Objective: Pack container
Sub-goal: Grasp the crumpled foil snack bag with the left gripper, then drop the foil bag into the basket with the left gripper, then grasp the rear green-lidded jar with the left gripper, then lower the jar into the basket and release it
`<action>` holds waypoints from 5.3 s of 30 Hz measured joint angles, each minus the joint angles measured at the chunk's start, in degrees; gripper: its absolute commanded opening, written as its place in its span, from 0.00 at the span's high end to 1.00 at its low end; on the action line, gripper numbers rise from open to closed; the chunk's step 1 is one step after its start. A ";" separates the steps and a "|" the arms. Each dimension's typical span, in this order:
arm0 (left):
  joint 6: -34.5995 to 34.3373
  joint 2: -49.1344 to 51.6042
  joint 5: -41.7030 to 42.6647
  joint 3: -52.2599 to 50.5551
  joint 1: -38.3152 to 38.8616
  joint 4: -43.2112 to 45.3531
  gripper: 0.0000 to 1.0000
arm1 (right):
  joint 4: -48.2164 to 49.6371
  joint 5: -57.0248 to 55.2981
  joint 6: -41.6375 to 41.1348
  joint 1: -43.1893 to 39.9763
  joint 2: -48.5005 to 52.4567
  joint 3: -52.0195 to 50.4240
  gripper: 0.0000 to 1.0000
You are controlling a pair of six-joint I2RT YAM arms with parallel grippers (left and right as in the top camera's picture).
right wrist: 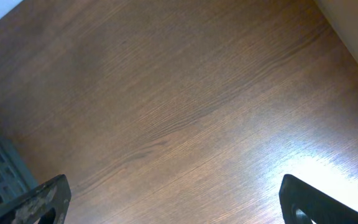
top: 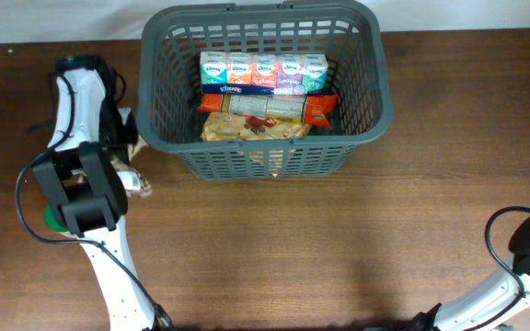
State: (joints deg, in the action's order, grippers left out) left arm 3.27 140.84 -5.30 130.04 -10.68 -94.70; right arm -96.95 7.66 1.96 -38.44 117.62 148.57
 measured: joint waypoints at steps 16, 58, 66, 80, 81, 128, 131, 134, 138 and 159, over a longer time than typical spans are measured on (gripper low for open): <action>20.65 -24.04 5.81 49.51 13.68 10.60 0.98 | -0.02 0.00 -0.04 0.02 0.00 0.00 0.01; 4.17 -35.63 -1.44 31.98 5.90 2.05 0.01 | 0.00 0.04 0.00 0.02 0.00 0.00 0.01; -0.42 -16.41 8.22 10.19 -11.93 -0.52 0.01 | -0.02 0.00 0.00 0.02 0.00 0.00 0.01; -0.50 -1.27 8.79 4.07 -13.77 6.03 0.01 | -0.02 0.00 -0.04 0.02 0.00 -0.04 0.01; -0.50 -0.94 8.41 4.13 -13.77 6.38 0.01 | -0.02 0.00 -0.02 0.02 0.00 -0.04 0.01; -0.04 6.97 5.33 6.71 -13.79 5.14 0.98 | -0.02 0.02 0.00 0.02 0.00 -0.04 0.01; -0.04 7.78 5.81 14.14 -13.77 1.38 0.98 | 0.00 0.00 -0.02 0.02 0.00 -0.04 0.01; -0.07 8.00 5.92 26.36 -13.42 -1.62 0.98 | -0.02 0.00 -0.02 0.02 0.00 -0.04 0.01; -0.07 6.16 6.19 40.96 -11.56 -1.55 0.98 | -0.02 0.02 -0.02 0.02 0.00 -0.04 0.01; 24.48 -19.41 12.83 40.61 24.94 -2.08 0.96 | -0.02 0.02 0.00 0.02 0.00 -0.04 0.01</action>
State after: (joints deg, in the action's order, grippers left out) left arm 27.75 121.43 7.53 170.65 14.26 -96.77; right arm -96.97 7.68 1.96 -38.41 117.62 148.53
